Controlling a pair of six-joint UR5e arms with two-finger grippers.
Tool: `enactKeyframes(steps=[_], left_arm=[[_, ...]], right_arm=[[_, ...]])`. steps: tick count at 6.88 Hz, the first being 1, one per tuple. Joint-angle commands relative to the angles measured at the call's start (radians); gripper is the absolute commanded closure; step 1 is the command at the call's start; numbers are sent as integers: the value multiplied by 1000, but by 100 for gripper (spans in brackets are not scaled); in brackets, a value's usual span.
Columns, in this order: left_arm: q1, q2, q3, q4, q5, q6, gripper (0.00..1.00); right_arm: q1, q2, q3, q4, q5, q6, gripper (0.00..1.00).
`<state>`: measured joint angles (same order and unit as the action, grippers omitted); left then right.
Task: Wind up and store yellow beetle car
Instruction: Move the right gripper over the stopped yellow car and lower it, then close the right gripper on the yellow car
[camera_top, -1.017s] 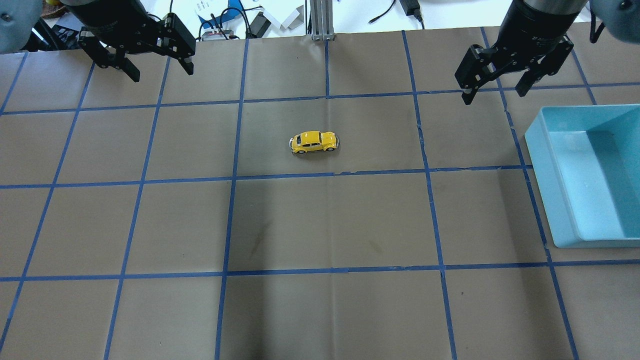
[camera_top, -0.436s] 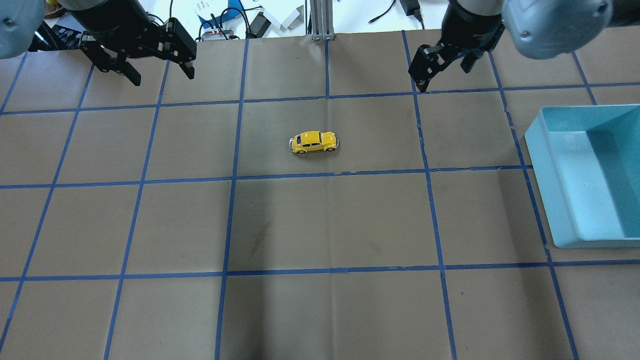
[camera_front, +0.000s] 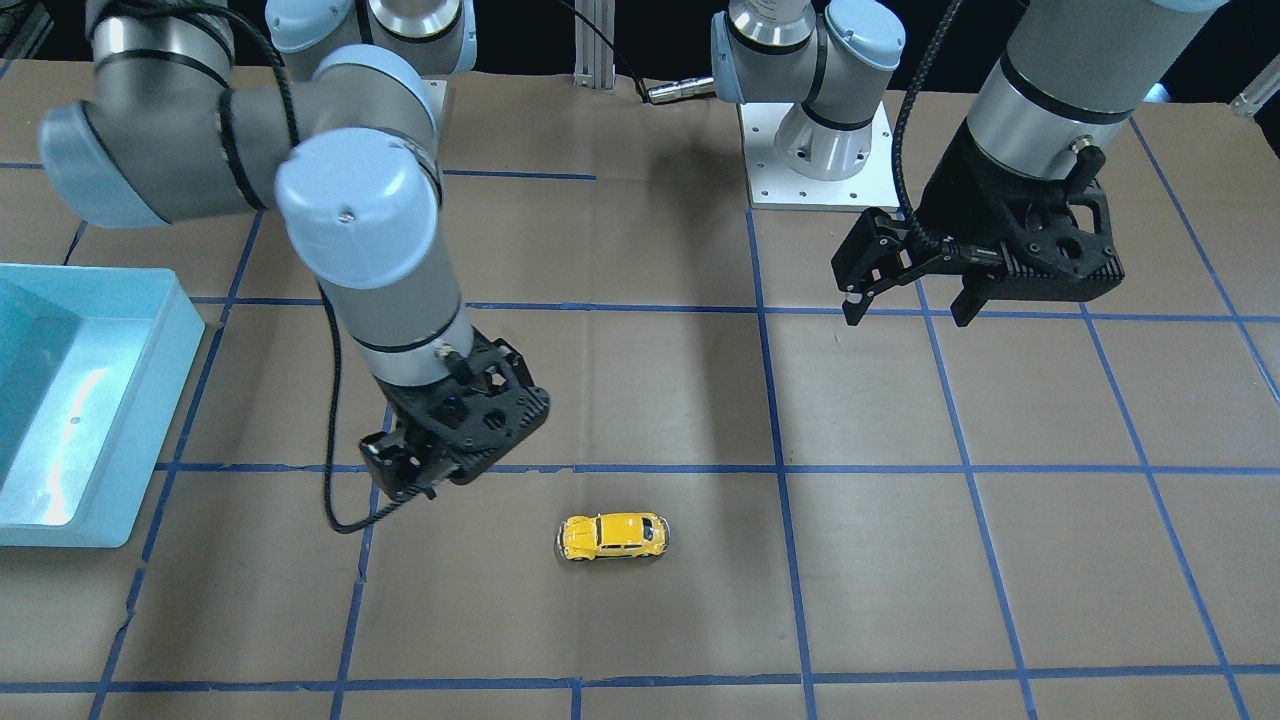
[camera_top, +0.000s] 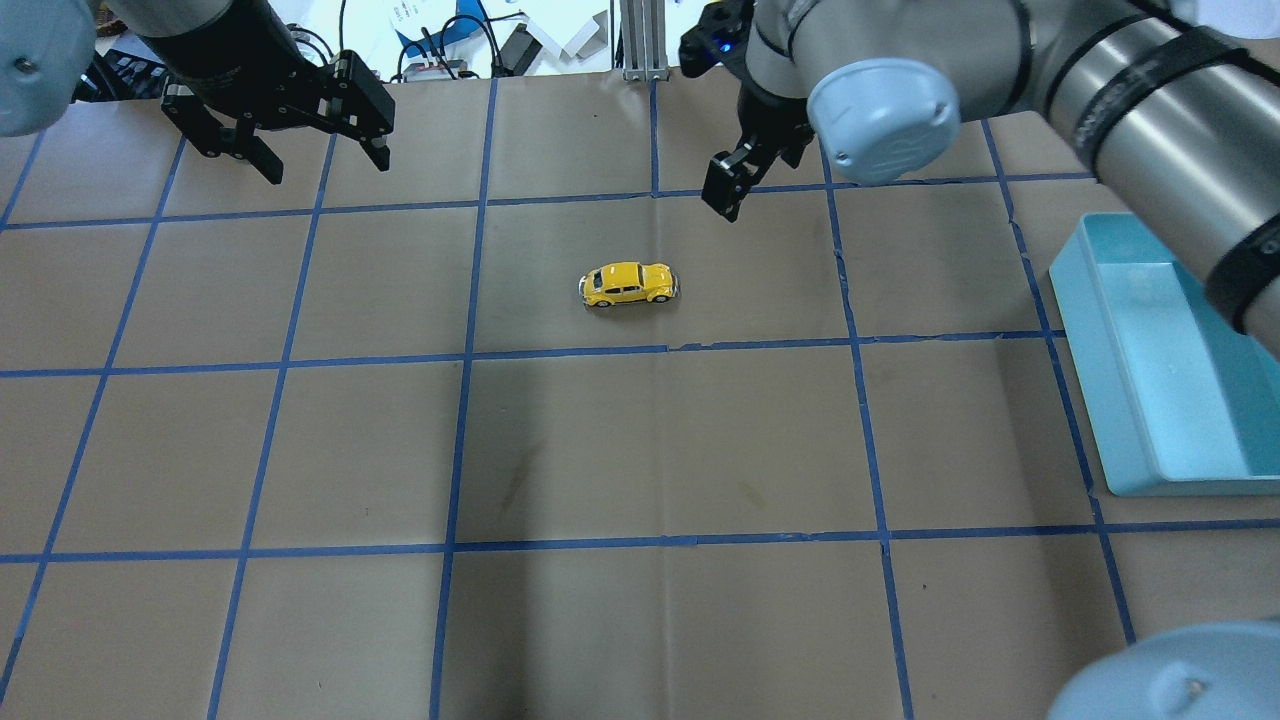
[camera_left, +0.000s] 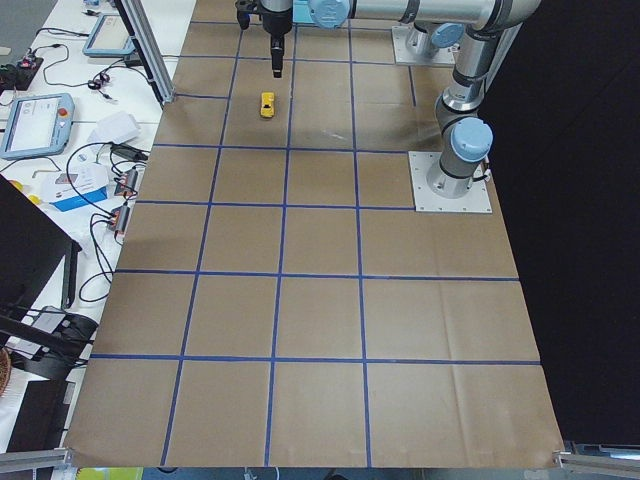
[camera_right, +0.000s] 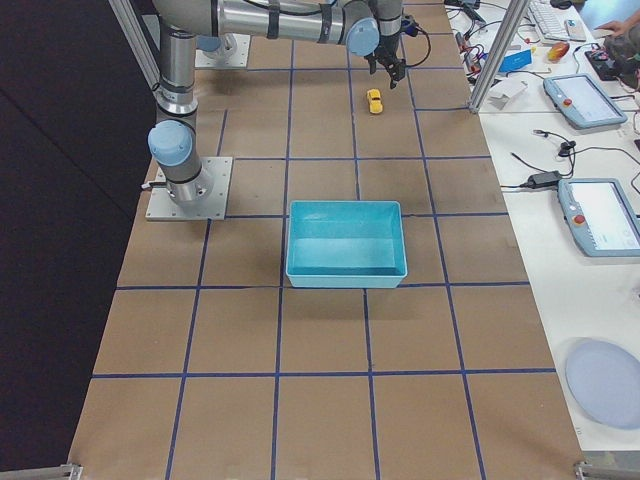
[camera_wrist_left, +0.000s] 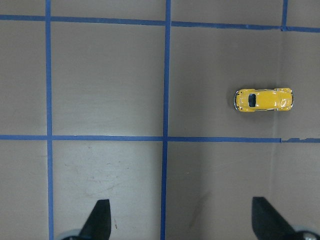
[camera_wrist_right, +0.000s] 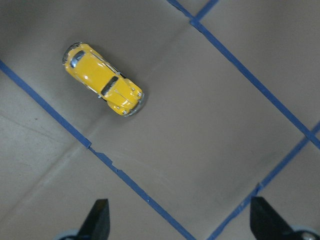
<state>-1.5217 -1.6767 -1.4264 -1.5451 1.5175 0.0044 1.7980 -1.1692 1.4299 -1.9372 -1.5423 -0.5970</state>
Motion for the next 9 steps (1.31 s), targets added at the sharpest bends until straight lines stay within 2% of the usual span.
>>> enactKeyframes(steps=[1, 3, 5, 8, 9], left_arm=[[0, 5, -3, -7, 7, 40, 0], [0, 5, -3, -6, 6, 52, 0], [1, 5, -3, 3, 6, 54, 0], [1, 5, -3, 7, 4, 54, 0], [1, 5, -3, 7, 3, 54, 0]], right_arm=[[69, 92, -55, -32, 2, -228, 0], [81, 141, -65, -49, 34, -381, 1], [99, 236, -78, -194, 68, -487, 1], [145, 278, -89, -201, 97, -546, 2], [146, 289, -86, -200, 97, -637, 2]])
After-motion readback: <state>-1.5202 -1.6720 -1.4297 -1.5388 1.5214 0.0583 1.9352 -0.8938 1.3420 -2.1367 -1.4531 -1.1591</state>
